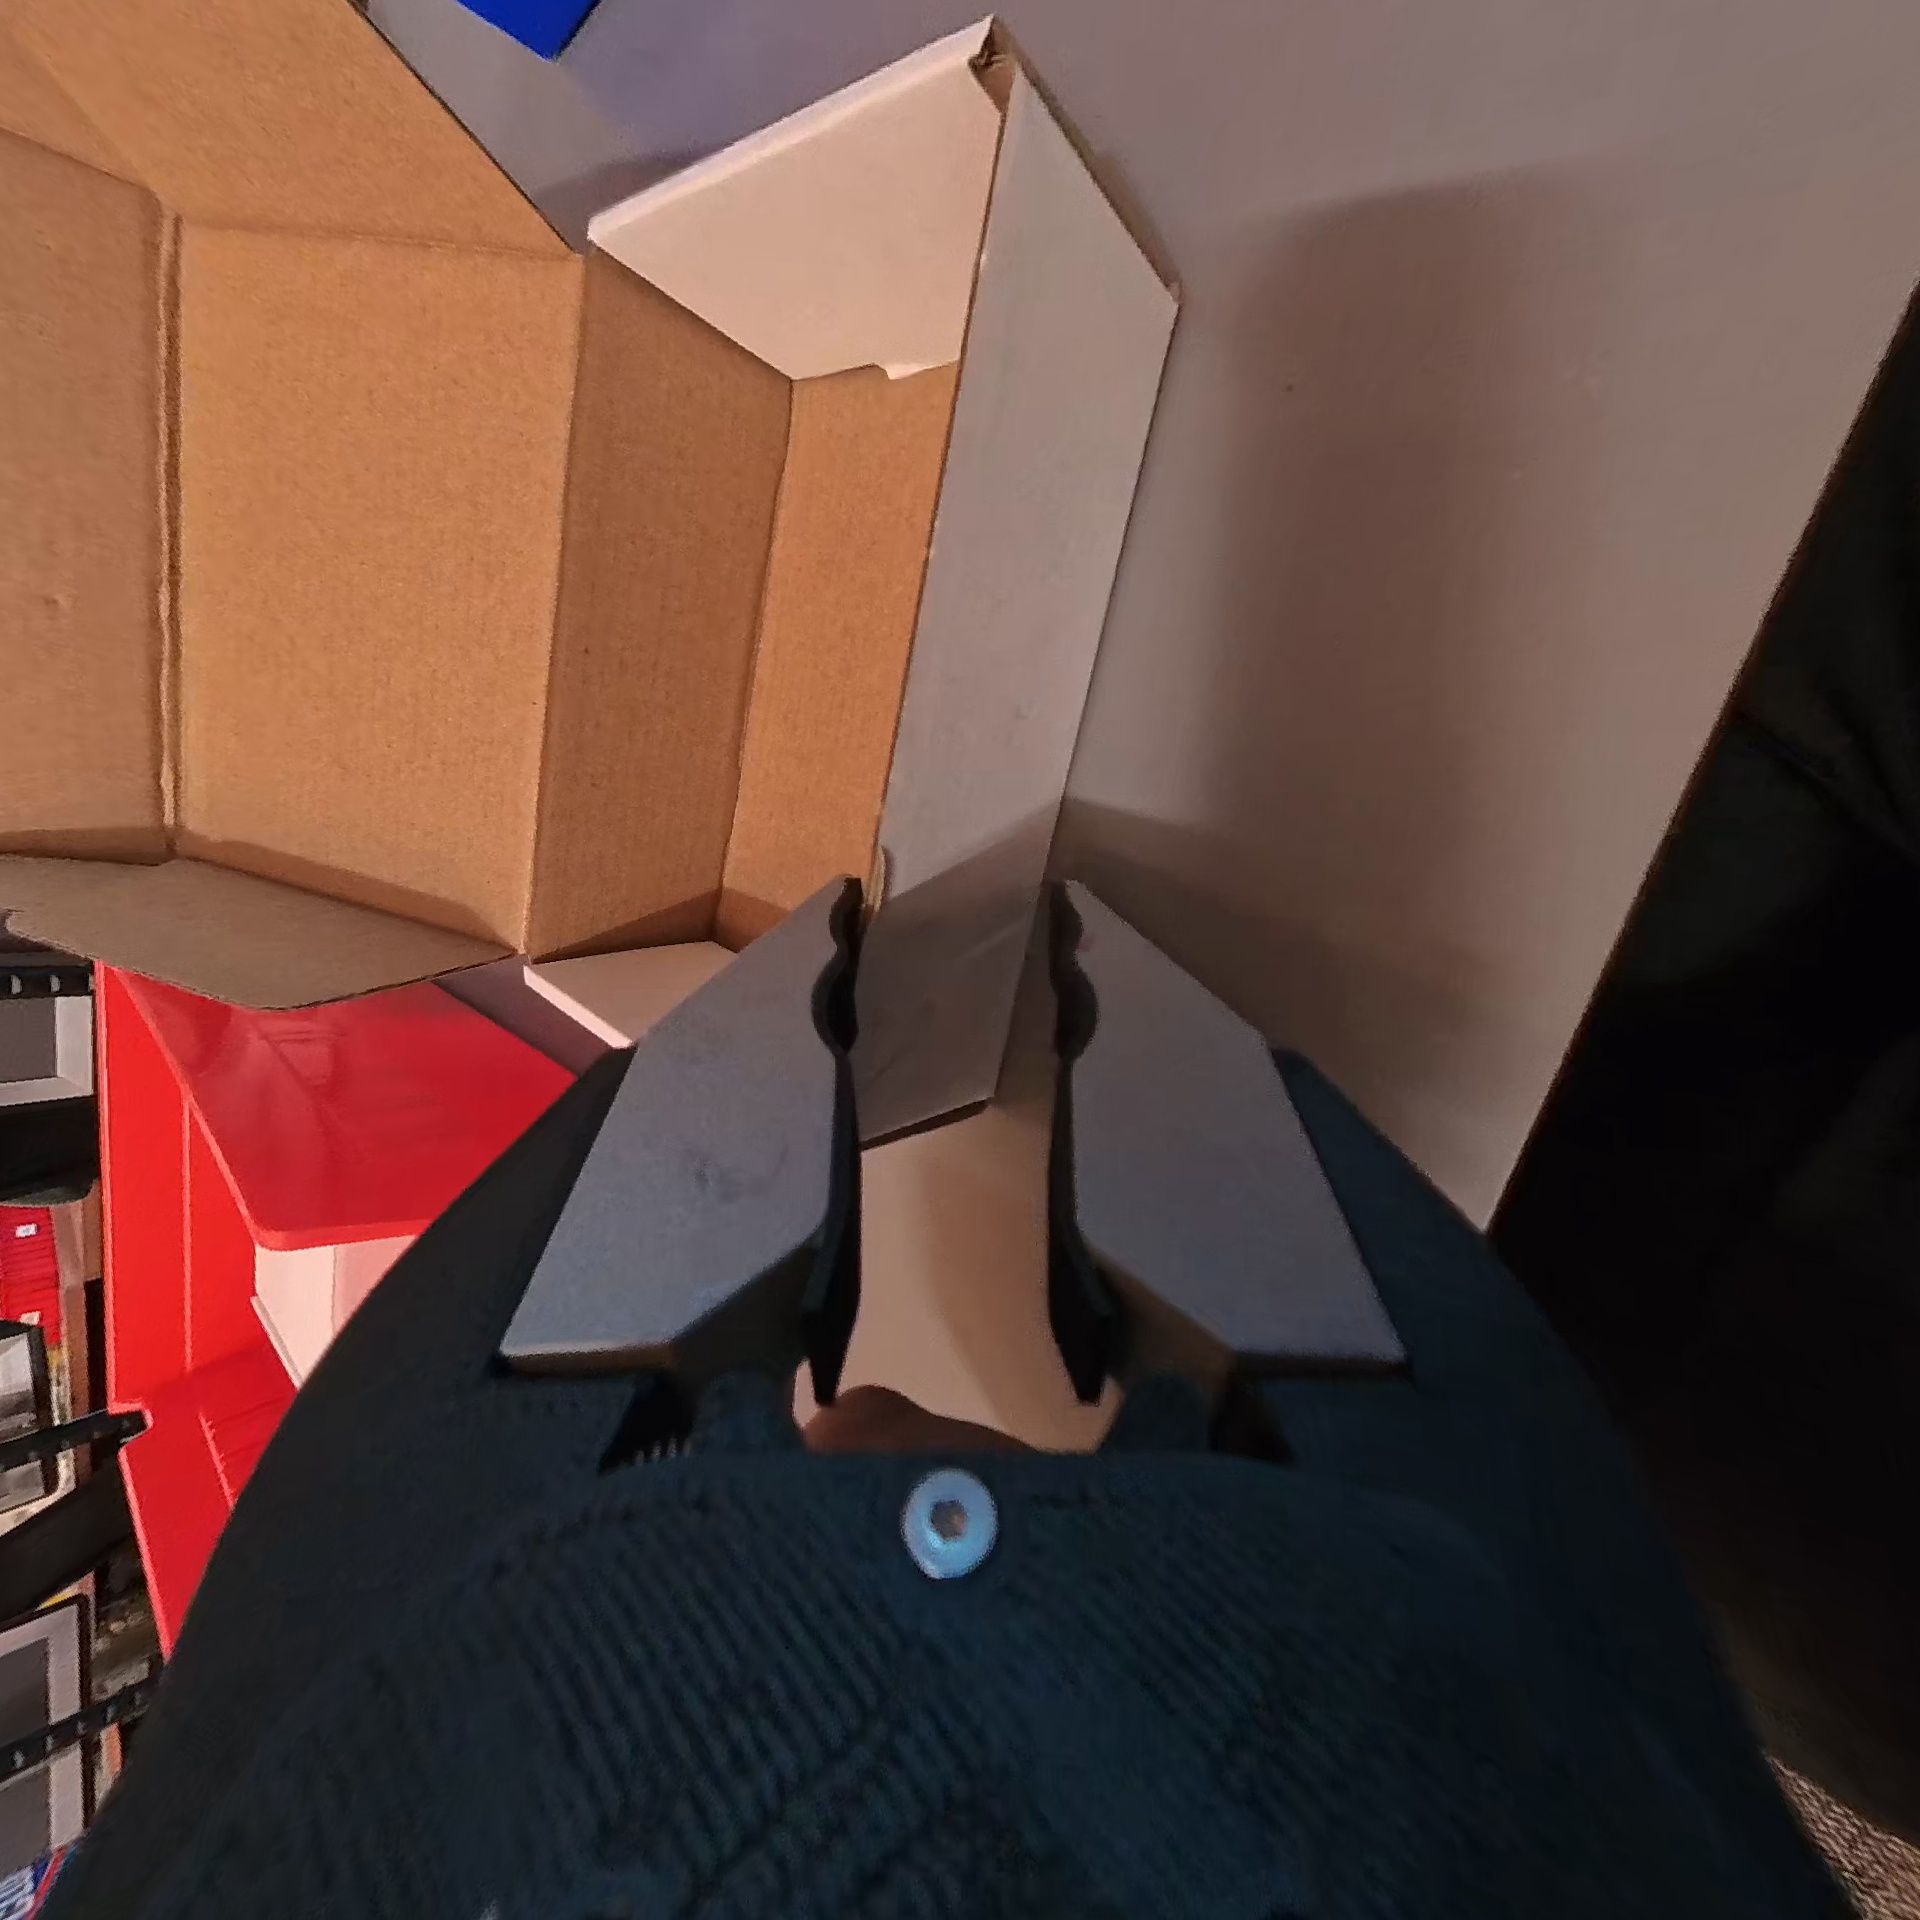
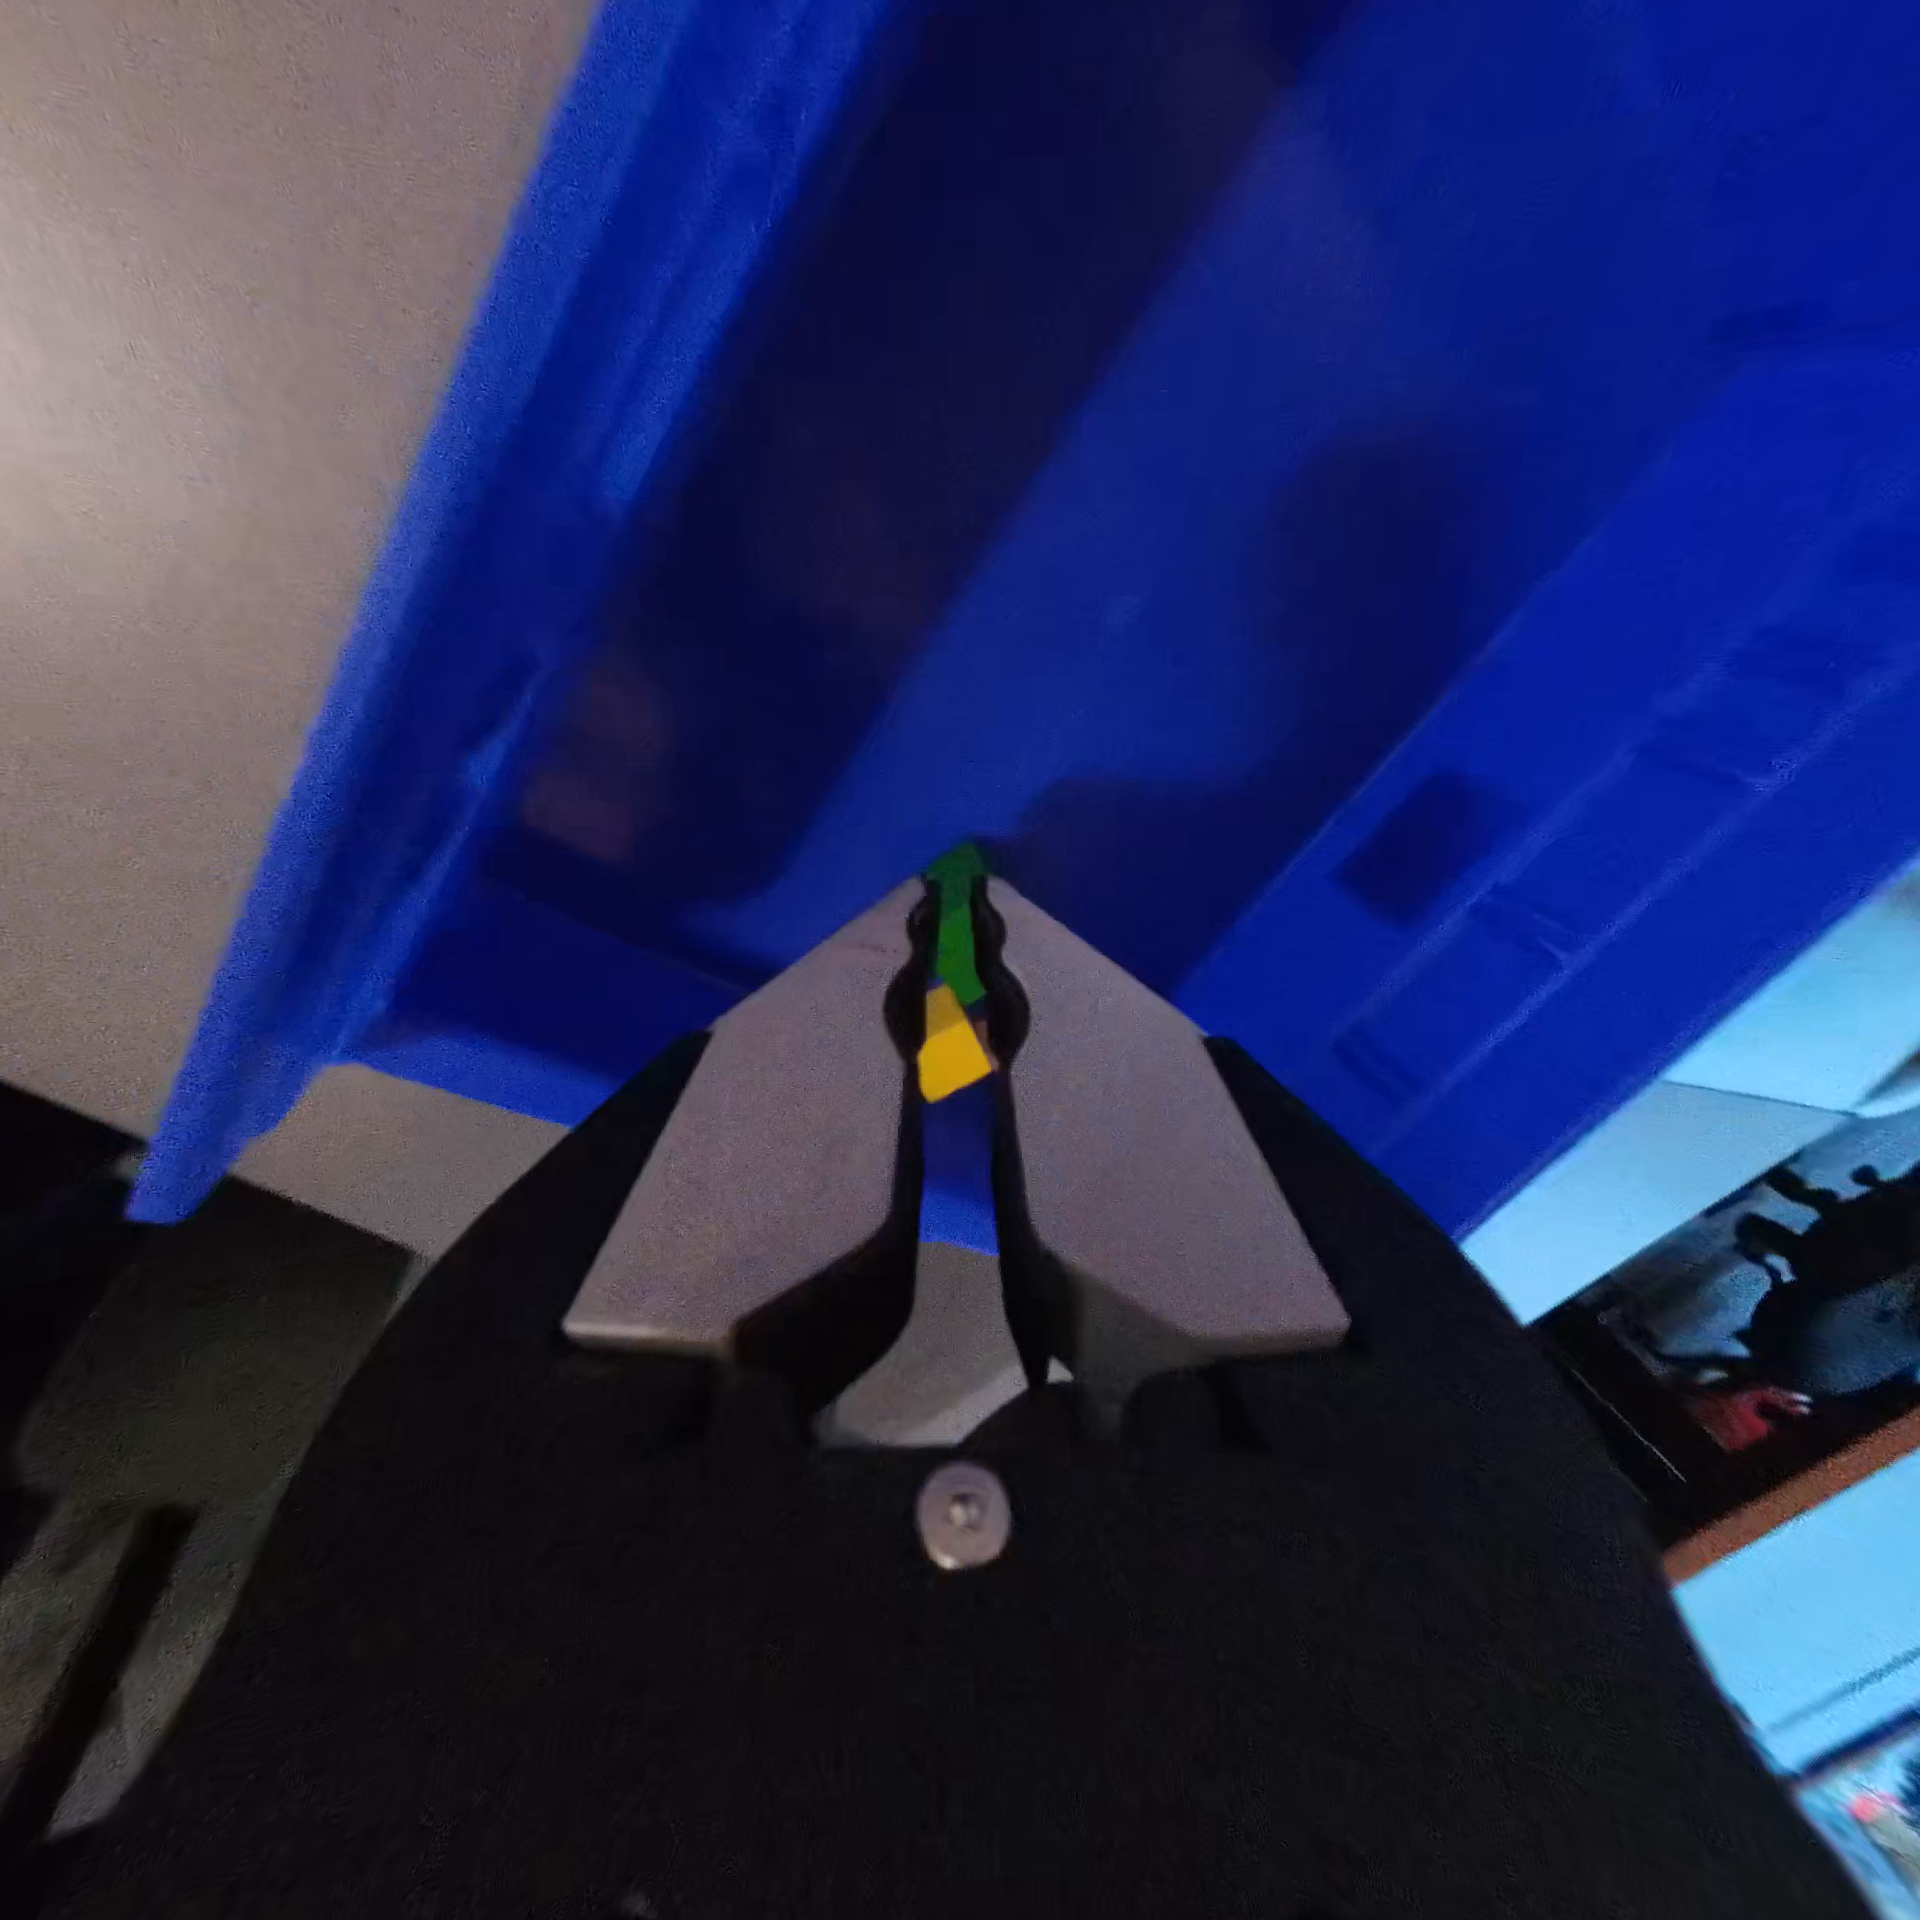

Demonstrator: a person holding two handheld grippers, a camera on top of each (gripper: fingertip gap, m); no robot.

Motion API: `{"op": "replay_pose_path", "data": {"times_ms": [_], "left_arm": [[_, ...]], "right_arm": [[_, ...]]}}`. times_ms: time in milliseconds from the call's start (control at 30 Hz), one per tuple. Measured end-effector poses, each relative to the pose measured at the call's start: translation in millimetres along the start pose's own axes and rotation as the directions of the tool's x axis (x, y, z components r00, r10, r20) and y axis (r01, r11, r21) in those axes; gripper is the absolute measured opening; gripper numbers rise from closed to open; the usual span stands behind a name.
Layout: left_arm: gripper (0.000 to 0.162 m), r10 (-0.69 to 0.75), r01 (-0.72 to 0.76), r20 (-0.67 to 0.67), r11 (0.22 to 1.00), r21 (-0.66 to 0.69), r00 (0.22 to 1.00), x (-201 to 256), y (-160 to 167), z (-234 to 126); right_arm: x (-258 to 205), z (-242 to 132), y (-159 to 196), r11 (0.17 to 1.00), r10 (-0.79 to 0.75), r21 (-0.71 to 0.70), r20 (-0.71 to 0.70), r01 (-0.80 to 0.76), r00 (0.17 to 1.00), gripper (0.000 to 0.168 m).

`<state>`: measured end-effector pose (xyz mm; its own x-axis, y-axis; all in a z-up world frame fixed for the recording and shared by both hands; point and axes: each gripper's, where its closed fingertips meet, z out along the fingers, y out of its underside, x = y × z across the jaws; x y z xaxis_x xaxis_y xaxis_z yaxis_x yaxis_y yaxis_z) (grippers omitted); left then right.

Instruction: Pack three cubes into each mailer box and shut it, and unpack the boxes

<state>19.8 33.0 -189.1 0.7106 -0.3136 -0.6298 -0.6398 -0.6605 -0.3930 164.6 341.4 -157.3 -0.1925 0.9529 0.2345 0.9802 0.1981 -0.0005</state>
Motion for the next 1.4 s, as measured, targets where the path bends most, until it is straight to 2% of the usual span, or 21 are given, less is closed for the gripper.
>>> {"op": "replay_pose_path", "data": {"times_ms": [67,133,233,300,367,433,467,600,667,800,967,1000,1100,1267,1400], "left_arm": [[0.038,-0.033,0.033,-0.021,0.999,0.015,0.999,1,-2,0],[0.045,-0.106,0.108,-0.036,0.993,0.055,0.994,-5,-7,-4],[0.051,-0.250,0.253,-0.039,0.954,0.160,0.967,-29,-15,-24],[0.049,-0.369,0.358,0.002,0.904,0.235,0.929,-59,-13,-44],[0.037,-0.519,0.484,0.036,0.818,0.309,0.854,-93,-5,-62],[0.020,-0.625,0.573,0.052,0.743,0.346,0.779,-121,7,-68],[0.016,-0.649,0.596,0.059,0.728,0.339,0.759,-132,12,-66],[0.015,-0.684,0.653,0.043,0.712,0.259,0.729,-168,9,-43],[0.020,-0.685,0.667,0.059,0.723,0.179,0.727,-184,9,-25],[0.016,-0.662,0.663,0.071,0.749,0.007,0.746,-193,18,4],[0.002,-0.637,0.635,-0.015,0.771,-0.052,0.771,-178,5,14],[0.005,-0.627,0.625,-0.013,0.778,-0.058,0.779,-177,4,14],[0.025,-0.615,0.615,0.018,0.786,-0.060,0.788,-182,7,8],[0.022,-0.663,0.664,0.030,0.746,-0.052,0.748,-195,11,6],[0.024,-0.677,0.677,0.042,0.730,-0.095,0.735,-193,18,14]], "right_arm": [[8,-22,-25,0.985,0.090,0.153,-0.057,-0.081,0.994,0.012],[9,-46,-54,0.932,0.182,0.331,-0.079,-0.146,0.980,0.017],[-19,-81,-95,0.808,0.219,0.550,0.050,-0.210,0.974,0.020],[-43,-98,-116,0.732,0.194,0.636,0.151,-0.245,0.969,0.020],[-61,-108,-132,0.685,0.171,0.673,0.222,-0.278,0.960,0.019],[-71,-111,-146,0.656,0.175,0.688,0.260,-0.310,0.949,0.017],[-73,-111,-153,0.651,0.184,0.688,0.267,-0.321,0.946,0.017],[-73,-105,-182,0.661,0.223,0.668,0.259,-0.341,0.940,0.020],[-69,-100,-193,0.677,0.251,0.649,0.240,-0.348,0.938,0.019],[-66,-82,-203,0.741,0.276,0.576,0.205,-0.344,0.939,0.013],[-74,-69,-208,0.784,0.250,0.538,0.183,-0.310,0.951,0.005],[-73,-71,-208,0.777,0.253,0.547,0.181,-0.311,0.950,0.007],[-71,-82,-208,0.750,0.254,0.573,0.214,-0.332,0.943,0.016],[-60,-91,-213,0.719,0.284,0.585,0.246,-0.376,0.927,0.020],[-58,-89,-219,0.724,0.296,0.574,0.241,-0.382,0.924,0.022]]}}
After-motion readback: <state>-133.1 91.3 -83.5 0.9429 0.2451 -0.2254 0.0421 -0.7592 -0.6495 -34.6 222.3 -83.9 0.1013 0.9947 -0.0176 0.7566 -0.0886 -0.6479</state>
